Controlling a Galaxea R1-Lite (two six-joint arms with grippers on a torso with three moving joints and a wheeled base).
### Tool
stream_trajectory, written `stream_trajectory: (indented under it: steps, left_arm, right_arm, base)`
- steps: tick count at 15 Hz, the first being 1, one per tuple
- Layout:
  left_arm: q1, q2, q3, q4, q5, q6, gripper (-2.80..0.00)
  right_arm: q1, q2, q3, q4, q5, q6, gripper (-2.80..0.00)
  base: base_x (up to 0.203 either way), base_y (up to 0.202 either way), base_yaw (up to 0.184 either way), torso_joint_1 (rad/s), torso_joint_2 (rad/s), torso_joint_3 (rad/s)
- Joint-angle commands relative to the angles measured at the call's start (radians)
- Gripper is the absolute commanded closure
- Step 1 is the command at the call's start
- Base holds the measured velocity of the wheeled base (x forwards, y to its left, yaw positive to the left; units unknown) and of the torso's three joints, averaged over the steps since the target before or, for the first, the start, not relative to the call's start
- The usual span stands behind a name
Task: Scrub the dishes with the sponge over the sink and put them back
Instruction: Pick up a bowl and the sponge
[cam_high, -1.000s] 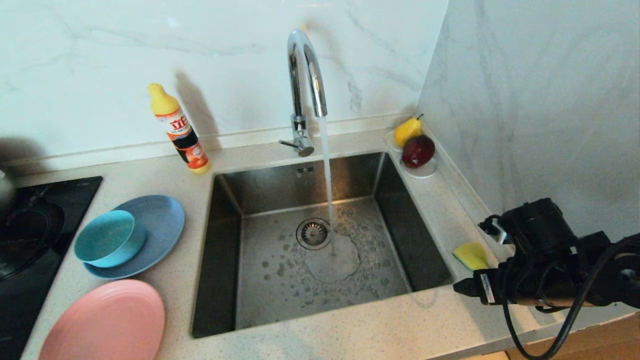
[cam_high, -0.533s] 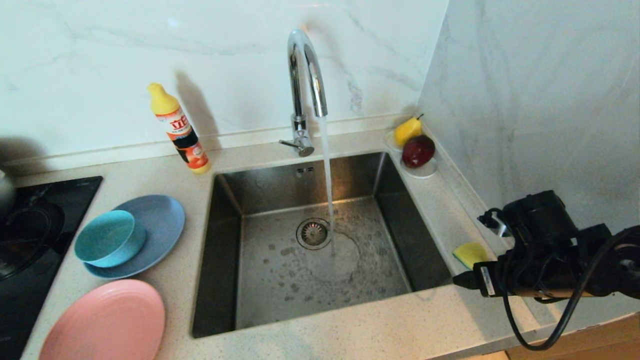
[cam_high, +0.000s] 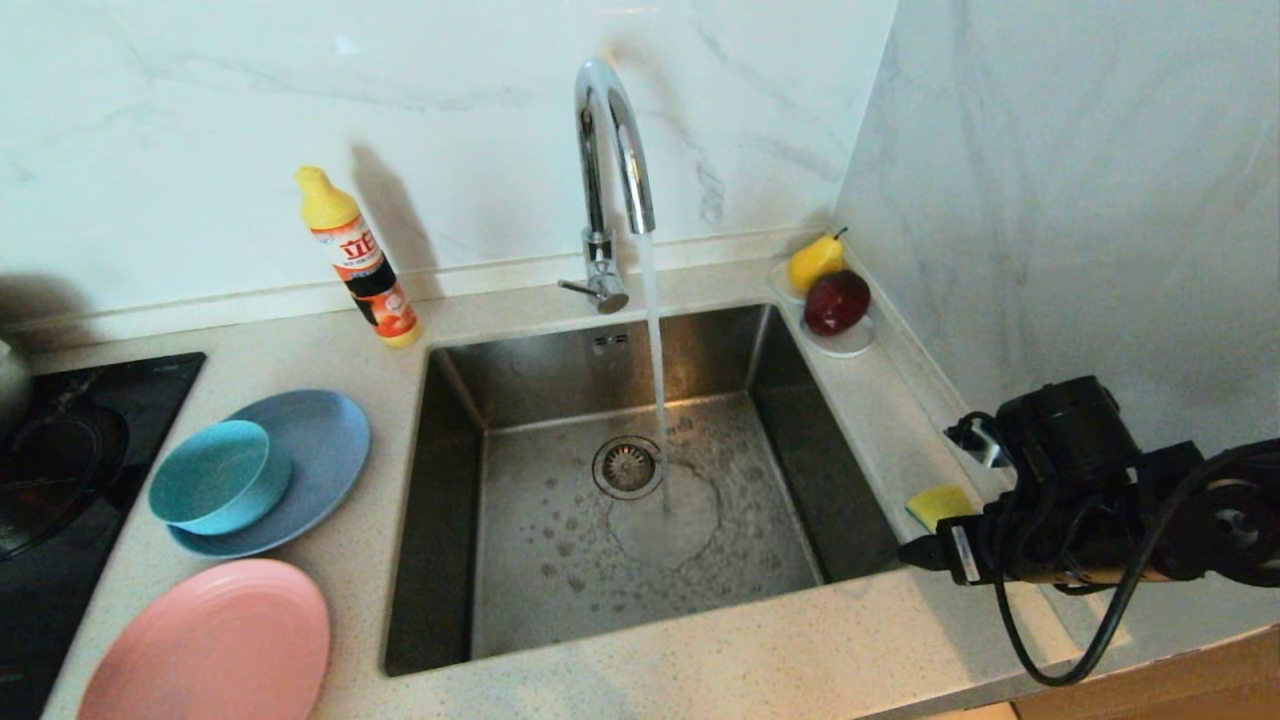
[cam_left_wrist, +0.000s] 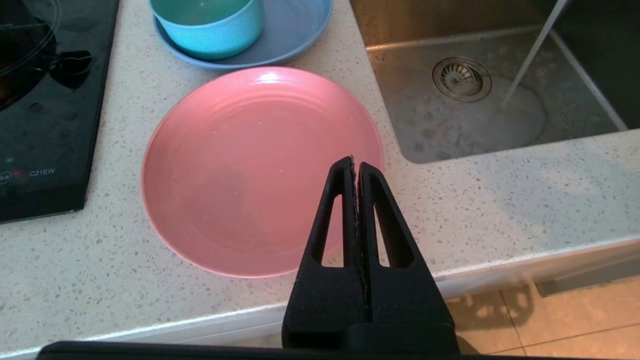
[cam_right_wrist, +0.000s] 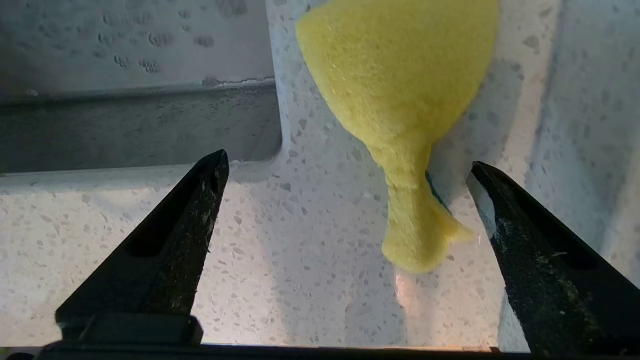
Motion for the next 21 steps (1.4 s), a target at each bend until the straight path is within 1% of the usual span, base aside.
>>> stream_trajectory:
  steps: [1,3,4,18,21]
  left_arm:
    - [0.000,0.001,-0.001,0.001,0.000,0.000,0.00]
    - [0.000,0.001,-0.001,0.001,0.000,0.000,0.00]
    - [0.000,0.001,-0.001,0.001,0.000,0.000,0.00]
    - [0.001,0.001,0.000,0.001,0.000,0.000,0.00]
    - [0.000,0.001,-0.001,0.001,0.000,0.000,0.00]
  right_arm:
    - [0.002,0.007,-0.006,0.001,0.000,0.000,-2.80]
    - [0.002,0.002,-0.005,0.006,0.000,-0.001,-2.80]
    - [0.002,0.003,-0.005,0.008,0.000,0.001,0.00]
    - [0.002,-0.004,-0.007,0.008,0.000,0.002,0.00]
    - [0.011,-0.041,-0.008,0.014,0.000,0.001,0.00]
  base:
    - [0.000,0.000,0.000,0.000,0.00,0.000]
    - [0.000,0.000,0.000,0.000,0.00,0.000]
    - [0.000,0.000,0.000,0.000,0.00,0.000]
    - [0.000,0.000,0.000,0.000,0.00,0.000]
    - [0.000,0.000,0.000,0.000,0.00,0.000]
